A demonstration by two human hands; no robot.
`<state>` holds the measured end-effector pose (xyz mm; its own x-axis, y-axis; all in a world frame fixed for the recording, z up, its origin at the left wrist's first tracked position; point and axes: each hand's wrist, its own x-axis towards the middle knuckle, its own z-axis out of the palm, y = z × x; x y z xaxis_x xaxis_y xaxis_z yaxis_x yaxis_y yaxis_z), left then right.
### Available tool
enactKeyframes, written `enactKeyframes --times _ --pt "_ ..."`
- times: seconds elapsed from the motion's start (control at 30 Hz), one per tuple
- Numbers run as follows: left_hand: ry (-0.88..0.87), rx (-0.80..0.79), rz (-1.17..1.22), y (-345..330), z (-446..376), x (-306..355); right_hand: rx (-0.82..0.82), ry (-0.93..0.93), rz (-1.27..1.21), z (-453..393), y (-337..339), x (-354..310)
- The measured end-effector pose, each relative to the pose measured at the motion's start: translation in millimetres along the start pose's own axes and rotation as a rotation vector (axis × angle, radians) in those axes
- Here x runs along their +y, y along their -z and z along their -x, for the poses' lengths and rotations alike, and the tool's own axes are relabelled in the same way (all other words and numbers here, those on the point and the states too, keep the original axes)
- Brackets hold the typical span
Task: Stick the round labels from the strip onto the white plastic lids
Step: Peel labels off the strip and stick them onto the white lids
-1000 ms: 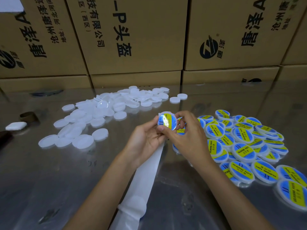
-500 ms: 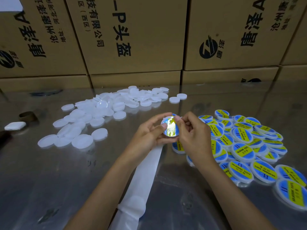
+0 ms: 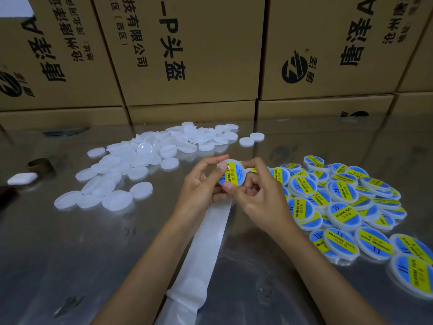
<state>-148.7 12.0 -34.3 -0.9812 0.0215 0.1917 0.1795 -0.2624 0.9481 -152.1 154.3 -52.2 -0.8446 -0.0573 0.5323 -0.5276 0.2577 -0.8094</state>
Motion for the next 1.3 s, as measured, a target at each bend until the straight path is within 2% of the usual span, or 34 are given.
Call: enactKeyframes --times 0.23,0.37,0.47,0.67,0.77,0.83,0.97,1.1,1.3 --pt "0.028 -0.118 -0.05 2.6 0.7 0.4 0.042 -0.029 -0.103 -0.5 3.2 1.2" --pt "-0.005 -0.25 -0.143 7.3 0.2 0.5 0.111 -0.032 -0.03 -0.5 5.4 4.0" --pt "-0.035 -0.185 -0.21 6.0 0.8 -1.7 0.096 -0.01 -0.007 -1.7 6.1 4.9" --pt "-0.057 0.091 -0.196 8.3 0.2 -3.7 -0.092 0.004 0.019 3.0 -4.6 4.1" --pt "-0.073 0.05 -0.238 9.2 -0.6 -3.8 -0.033 -0.021 -0.002 1.2 -5.6 4.1" --pt "-0.05 -0.065 -0.231 9.3 -0.4 -4.4 0.03 -0.047 -0.007 -0.8 -2.3 5.7" --pt "0.018 -0.276 -0.157 7.6 -0.2 -8.2 0.132 -0.169 -0.19 -3.3 4.3 7.5" --pt "0.035 -0.271 -0.131 8.6 -2.3 -9.9 0.144 -0.224 -0.195 -4.4 4.7 7.1" --pt "0.001 -0.122 -0.13 10.0 -2.3 -9.2 0.03 -0.126 -0.093 -5.2 2.7 4.5"
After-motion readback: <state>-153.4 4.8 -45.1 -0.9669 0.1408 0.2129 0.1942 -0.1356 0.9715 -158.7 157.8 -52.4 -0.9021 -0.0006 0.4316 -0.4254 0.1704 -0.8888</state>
